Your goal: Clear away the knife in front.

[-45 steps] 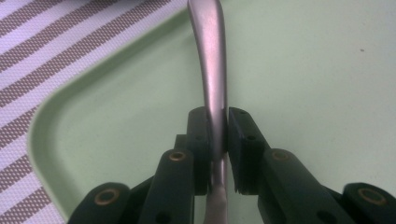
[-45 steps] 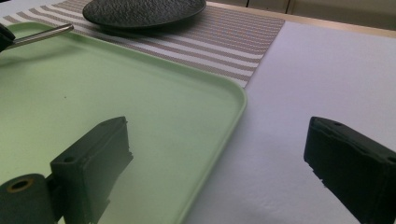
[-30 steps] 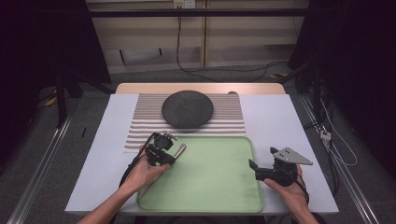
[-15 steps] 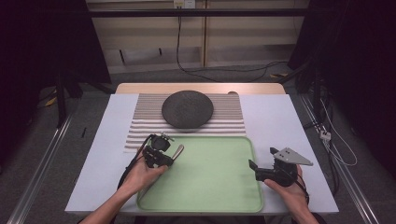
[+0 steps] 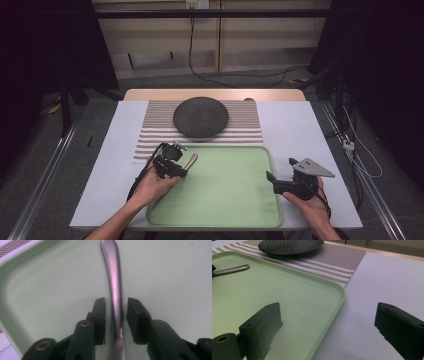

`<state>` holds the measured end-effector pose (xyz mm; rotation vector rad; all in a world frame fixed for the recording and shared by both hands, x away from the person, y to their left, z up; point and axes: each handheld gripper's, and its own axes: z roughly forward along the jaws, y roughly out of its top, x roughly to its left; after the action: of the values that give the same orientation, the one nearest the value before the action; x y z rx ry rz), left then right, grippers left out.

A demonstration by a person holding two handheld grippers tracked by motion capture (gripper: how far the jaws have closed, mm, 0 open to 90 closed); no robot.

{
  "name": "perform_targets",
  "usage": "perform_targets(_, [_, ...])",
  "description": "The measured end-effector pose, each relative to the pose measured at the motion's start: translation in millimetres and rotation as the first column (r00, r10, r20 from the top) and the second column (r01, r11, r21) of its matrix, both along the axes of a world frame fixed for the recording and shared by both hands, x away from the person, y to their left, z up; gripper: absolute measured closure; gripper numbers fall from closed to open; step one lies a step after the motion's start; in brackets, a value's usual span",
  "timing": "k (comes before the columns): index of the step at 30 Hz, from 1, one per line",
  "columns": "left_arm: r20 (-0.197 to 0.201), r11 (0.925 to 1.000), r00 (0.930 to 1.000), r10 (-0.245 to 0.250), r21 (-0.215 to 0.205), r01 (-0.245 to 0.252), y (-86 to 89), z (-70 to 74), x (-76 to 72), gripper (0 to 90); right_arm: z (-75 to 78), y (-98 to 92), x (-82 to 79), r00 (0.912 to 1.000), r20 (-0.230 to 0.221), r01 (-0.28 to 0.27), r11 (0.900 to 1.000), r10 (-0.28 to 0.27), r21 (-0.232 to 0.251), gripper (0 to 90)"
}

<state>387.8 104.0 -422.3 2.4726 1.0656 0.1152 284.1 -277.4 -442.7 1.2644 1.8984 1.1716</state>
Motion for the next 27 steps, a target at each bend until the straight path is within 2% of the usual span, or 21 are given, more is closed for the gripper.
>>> perform_targets(1, [0.003,0.9998,1.0,-0.005,-0.018,0.005,0.5,0.1,-0.8,63.9,0.1,0.0,-0.1,1.0,0.001,0.0,1.0,0.0,0.0,7.0])
perform_targets(4, [0.046,0.9993,0.9988,-0.015,-0.034,0.016,2.8,2.3,-0.9,54.2,0.1,-0.1,-0.3,1.0,-0.002,0.0,1.0,0.0,-0.002,7.0])
perform_targets(7, [0.079,0.9978,0.9968,0.013,-0.066,-0.008,6.7,2.5,3.7,41.2,0.1,0.7,-0.3,1.0,-0.002,-0.005,1.0,0.005,-0.002,6.9])
perform_targets(9, [0.09,0.9946,0.9956,0.029,-0.102,-0.019,9.0,2.4,6.2,37.3,0.2,0.6,-1.1,1.0,-0.002,-0.007,1.0,0.007,-0.004,6.9])
perform_targets(11, [0.124,0.9954,0.9923,0.001,-0.095,0.011,7.8,3.2,5.3,38.8,0.4,0.0,-1.5,1.0,0.002,-0.008,1.0,0.008,-0.002,6.9])
perform_targets(14, [0.158,0.9926,0.9872,-0.024,-0.114,0.043,3.4,3.3,2.0,37.3,0.3,-0.7,-1.9,1.0,-0.001,-0.007,1.0,0.007,0.001,6.9])
perform_targets(17, [0.195,0.9883,0.979,-0.06,-0.126,0.086,-3.8,1.8,-2.8,40.7,0.2,-1.5,-2.1,1.0,0.0,-0.005,1.0,0.005,0.001,6.9])
perform_targets(19, [0.221,0.9892,0.9709,-0.093,-0.091,0.115,-9.6,-1.5,-4.3,47.7,0.0,-1.9,-2.2,1.0,-0.002,-0.007,1.0,0.007,0.003,6.9])
perform_targets(21, [0.219,0.9824,0.9673,-0.128,-0.106,0.154,-12.7,-3.6,-5.0,50.6,-0.1,-2.0,-1.9,1.0,-0.003,-0.006,1.0,0.006,0.005,6.9])
perform_targets(23, [0.247,0.9821,0.9586,-0.142,-0.086,0.167,-16.8,-4.2,-7.9,57.9,-0.2,-2.0,-1.8,1.0,-0.004,-0.007,1.0,0.007,0.006,6.9])
perform_targets(24, [0.242,0.9802,0.9569,-0.16,-0.075,0.183,-17.8,-4.5,-8.1,64.5,-0.3,-2.0,-1.5,1.0,-0.005,-0.007,1.0,0.007,0.006,6.9])
perform_targets(25, [0.249,0.9827,0.9585,-0.139,-0.085,0.165,-19.2,-6.9,-8.3,71.8,-0.5,-2.1,-1.1,1.0,-0.004,-0.008,1.0,0.008,0.004,6.9])
perform_targets(27, [0.243,0.9834,0.9559,-0.166,-0.033,0.179,-19.5,-11.5,-6.0,79.5,-0.4,-1.6,-0.6,0.9999,-0.006,-0.008,1.0,0.008,0.004,7.0])
